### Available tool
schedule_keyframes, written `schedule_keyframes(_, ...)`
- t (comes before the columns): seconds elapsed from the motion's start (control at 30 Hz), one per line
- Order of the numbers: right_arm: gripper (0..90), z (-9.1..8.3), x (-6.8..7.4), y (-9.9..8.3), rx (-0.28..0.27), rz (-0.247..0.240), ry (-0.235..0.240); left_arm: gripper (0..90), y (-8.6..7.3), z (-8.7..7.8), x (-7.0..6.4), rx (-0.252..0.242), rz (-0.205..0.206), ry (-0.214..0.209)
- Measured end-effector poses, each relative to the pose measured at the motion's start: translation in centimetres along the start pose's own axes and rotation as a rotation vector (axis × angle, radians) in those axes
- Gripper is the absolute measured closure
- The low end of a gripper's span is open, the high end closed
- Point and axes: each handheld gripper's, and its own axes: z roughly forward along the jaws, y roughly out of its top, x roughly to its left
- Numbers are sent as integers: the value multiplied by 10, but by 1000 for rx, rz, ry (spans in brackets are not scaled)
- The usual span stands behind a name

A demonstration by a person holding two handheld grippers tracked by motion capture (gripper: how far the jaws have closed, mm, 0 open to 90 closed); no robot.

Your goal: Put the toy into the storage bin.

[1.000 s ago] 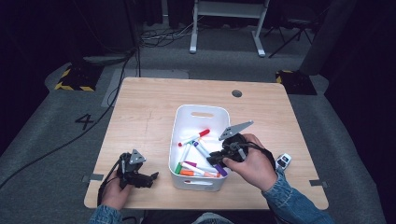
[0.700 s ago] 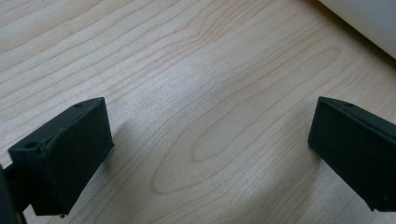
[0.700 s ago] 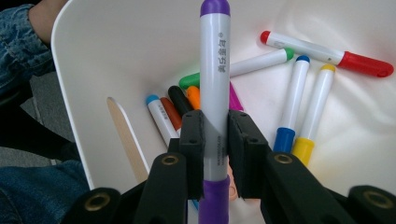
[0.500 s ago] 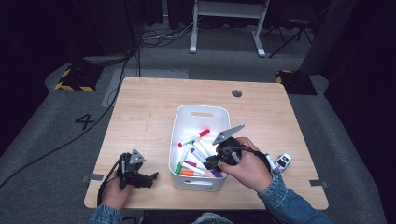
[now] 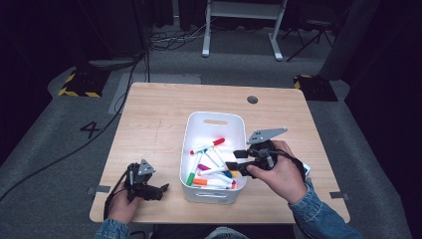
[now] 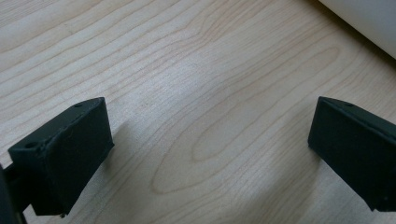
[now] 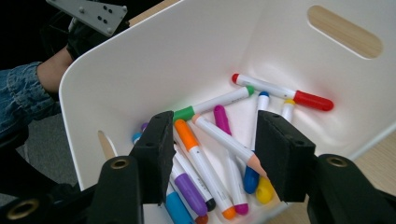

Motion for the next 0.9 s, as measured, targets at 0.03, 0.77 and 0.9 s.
schedule_keyframes(0.03, 486, -3, -2, -1, -5, 7, -6, 0, 0, 0, 0, 0, 0, 0)
schedule_keyframes(0.77, 499, -48, -49, -45, -18, 156, -132, 0, 0, 0, 0, 0, 0, 0)
schedule_keyframes(0.9, 505, -54, -61, -60, -10, 184, -166, 0, 0, 0, 0, 1, 1, 0)
